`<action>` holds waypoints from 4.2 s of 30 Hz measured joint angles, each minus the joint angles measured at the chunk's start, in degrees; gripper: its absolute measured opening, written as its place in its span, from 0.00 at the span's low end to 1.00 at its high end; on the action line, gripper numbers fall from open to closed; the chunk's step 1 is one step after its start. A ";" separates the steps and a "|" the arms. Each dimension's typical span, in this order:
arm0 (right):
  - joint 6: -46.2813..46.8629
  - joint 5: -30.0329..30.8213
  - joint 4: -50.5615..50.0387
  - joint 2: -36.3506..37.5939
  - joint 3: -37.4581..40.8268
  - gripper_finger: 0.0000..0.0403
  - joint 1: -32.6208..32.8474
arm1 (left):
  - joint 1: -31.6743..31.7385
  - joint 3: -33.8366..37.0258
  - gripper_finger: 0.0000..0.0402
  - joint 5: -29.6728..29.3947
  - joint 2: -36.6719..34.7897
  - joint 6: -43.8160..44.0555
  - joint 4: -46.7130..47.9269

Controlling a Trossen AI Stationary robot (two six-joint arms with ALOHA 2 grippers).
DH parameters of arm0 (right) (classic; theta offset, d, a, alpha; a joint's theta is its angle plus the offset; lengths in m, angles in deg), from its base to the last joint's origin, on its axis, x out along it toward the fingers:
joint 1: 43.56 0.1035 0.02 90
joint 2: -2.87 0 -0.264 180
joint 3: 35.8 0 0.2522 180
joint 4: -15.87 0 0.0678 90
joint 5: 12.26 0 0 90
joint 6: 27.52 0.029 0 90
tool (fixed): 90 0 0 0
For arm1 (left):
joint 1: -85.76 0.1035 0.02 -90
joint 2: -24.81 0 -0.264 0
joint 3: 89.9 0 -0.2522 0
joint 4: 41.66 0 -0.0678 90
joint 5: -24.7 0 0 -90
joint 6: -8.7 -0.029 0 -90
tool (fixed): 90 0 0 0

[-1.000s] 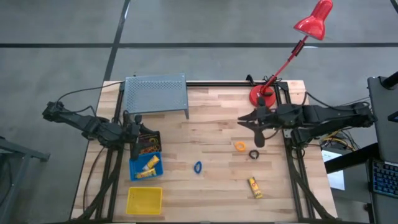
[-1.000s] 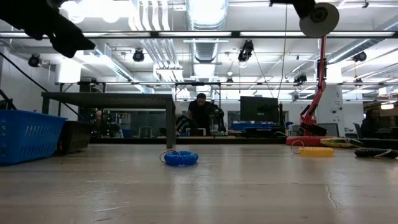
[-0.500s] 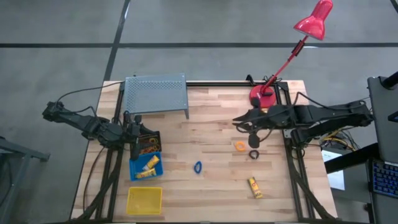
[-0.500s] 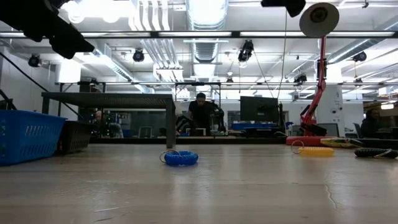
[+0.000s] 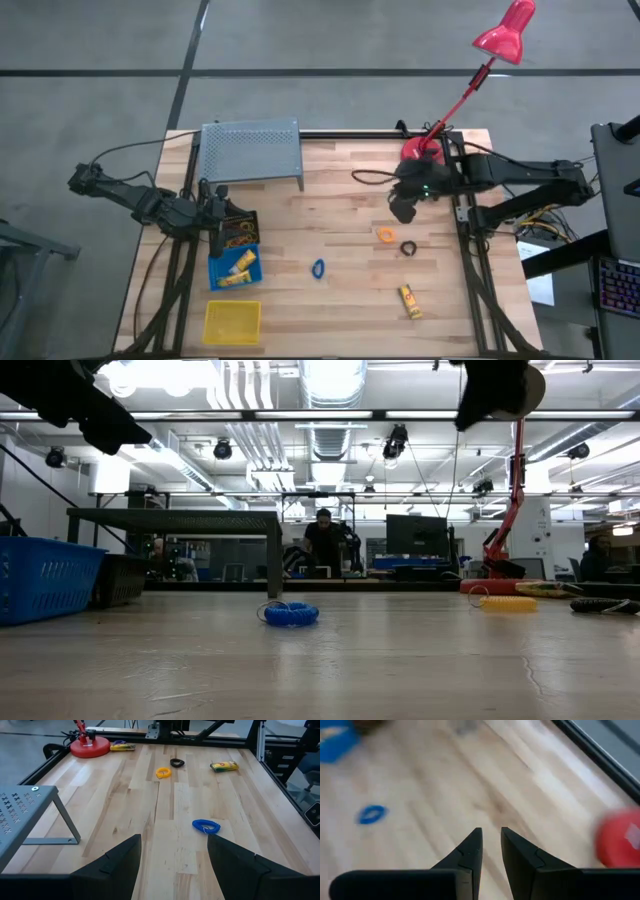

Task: Pick & Place Office Desk Supplies
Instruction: Put the yellow crayon box in the blue bin

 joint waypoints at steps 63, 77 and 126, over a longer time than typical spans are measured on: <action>18.30 4.82 2.51 -14.17 27.00 0.43 -28.87 | -0.02 0.00 0.58 0.00 -0.02 0.02 0.00; 19.89 3.50 9.67 -14.17 32.58 0.43 -31.12 | -0.02 0.02 0.58 0.00 -0.02 0.02 0.00; 11.63 -11.13 26.32 4.46 30.68 0.25 -22.26 | -0.02 0.00 0.58 0.00 -0.02 0.02 0.00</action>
